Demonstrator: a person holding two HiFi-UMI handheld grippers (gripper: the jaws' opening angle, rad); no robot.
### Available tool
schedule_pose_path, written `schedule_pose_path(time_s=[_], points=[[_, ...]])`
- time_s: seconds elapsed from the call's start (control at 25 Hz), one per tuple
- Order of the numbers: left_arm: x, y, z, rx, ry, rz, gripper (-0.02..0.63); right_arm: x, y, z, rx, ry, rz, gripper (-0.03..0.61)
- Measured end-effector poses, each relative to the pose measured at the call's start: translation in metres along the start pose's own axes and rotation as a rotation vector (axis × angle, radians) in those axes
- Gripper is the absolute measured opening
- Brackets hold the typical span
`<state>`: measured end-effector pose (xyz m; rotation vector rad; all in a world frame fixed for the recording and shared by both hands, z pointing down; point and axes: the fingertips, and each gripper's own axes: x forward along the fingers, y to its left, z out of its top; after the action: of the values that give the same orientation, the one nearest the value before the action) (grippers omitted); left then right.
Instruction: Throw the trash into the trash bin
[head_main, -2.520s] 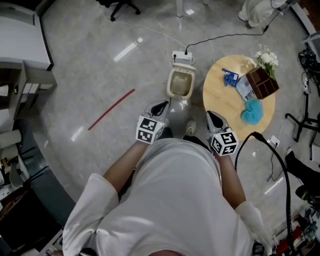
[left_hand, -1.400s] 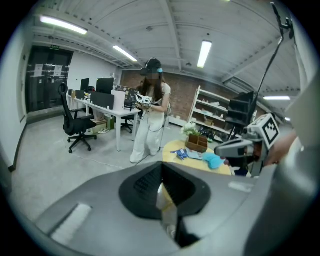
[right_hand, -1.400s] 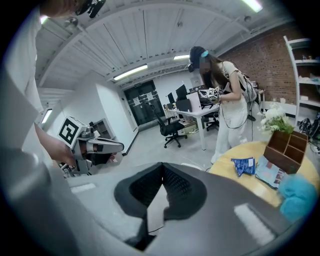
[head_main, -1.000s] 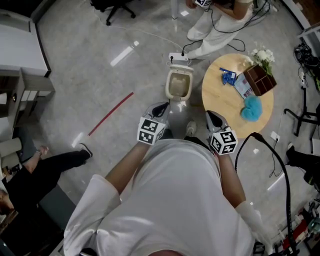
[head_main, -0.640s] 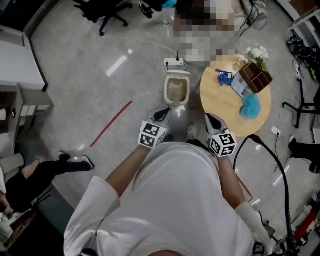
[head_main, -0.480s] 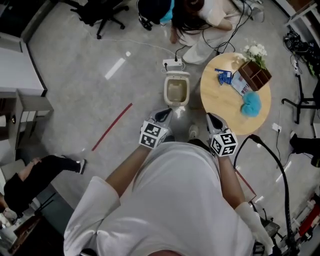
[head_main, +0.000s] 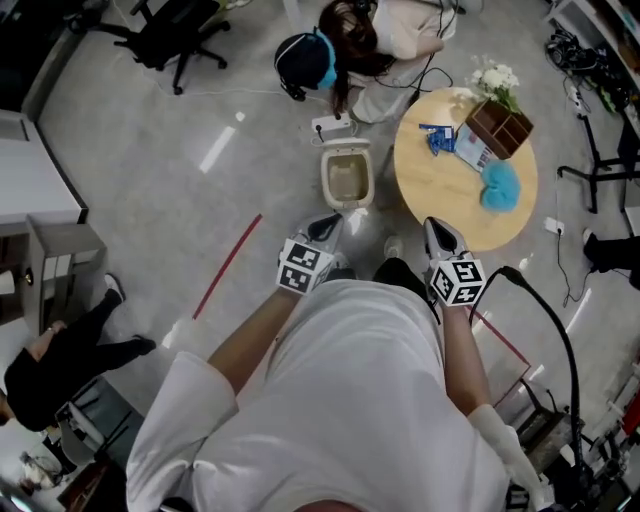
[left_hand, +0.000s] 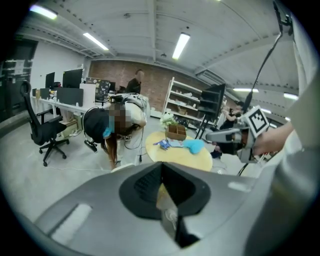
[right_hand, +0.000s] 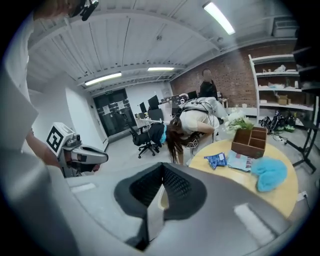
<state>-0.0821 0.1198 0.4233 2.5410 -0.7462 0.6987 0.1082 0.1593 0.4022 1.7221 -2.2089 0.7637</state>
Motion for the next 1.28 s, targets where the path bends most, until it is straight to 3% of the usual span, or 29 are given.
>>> schedule_pose_path(time_s=[0.2, 0.56, 1.28], points=[[0.013, -0.003, 0.01, 0.005, -0.001, -0.001, 0.003, -0.005, -0.025, -0.002, 0.023, 0.001, -0.033, 0.002], [0.039, -0.019, 0.027, -0.029, -0.001, 0.03, 0.005, -0.002, -0.064, -0.003, 0.034, 0.039, -0.003, 0.025], [0.058, -0.02, 0.04, -0.126, -0.009, 0.178, 0.004, 0.032, -0.143, 0.007, -0.002, 0.12, 0.063, 0.038]])
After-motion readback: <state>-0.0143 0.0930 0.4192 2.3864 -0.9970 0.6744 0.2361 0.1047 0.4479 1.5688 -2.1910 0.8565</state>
